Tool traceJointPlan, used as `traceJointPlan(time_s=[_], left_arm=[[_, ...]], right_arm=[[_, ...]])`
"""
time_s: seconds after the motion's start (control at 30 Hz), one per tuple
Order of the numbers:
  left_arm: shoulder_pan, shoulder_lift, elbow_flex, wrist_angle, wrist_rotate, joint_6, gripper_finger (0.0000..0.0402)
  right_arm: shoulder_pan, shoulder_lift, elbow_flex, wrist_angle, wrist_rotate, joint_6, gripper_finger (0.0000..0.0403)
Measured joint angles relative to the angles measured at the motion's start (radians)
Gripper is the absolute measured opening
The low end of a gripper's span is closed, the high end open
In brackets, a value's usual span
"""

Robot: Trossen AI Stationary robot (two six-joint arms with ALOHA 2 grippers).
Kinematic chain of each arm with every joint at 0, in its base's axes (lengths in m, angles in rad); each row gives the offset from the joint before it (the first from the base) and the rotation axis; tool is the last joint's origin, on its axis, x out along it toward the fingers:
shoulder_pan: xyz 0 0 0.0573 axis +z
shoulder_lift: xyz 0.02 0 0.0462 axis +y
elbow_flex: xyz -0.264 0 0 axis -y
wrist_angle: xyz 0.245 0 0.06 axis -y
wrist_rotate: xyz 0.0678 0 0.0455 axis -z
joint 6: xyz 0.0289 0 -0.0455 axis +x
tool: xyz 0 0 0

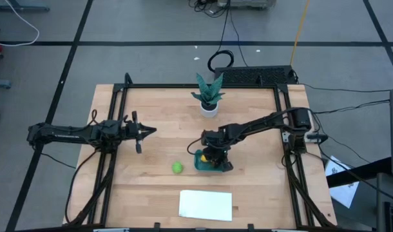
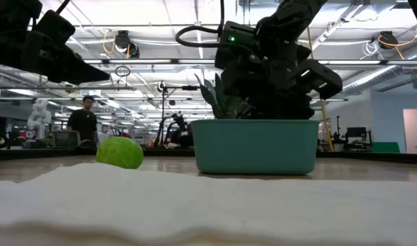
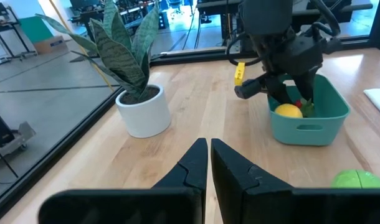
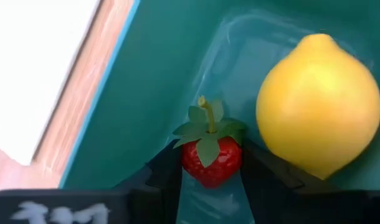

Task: Pick and placing Produce into tupperware
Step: Put the red strawberry into the green bin

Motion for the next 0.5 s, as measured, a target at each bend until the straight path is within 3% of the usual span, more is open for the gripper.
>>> traceJointPlan(time_s=[0.5], left_arm=[[0.0,0.0,0.0,-0.021,0.0,0.0,0.0026]], right_arm=[[-0.003,0.003,0.004,0.013,0.011,0.007,0.0144]])
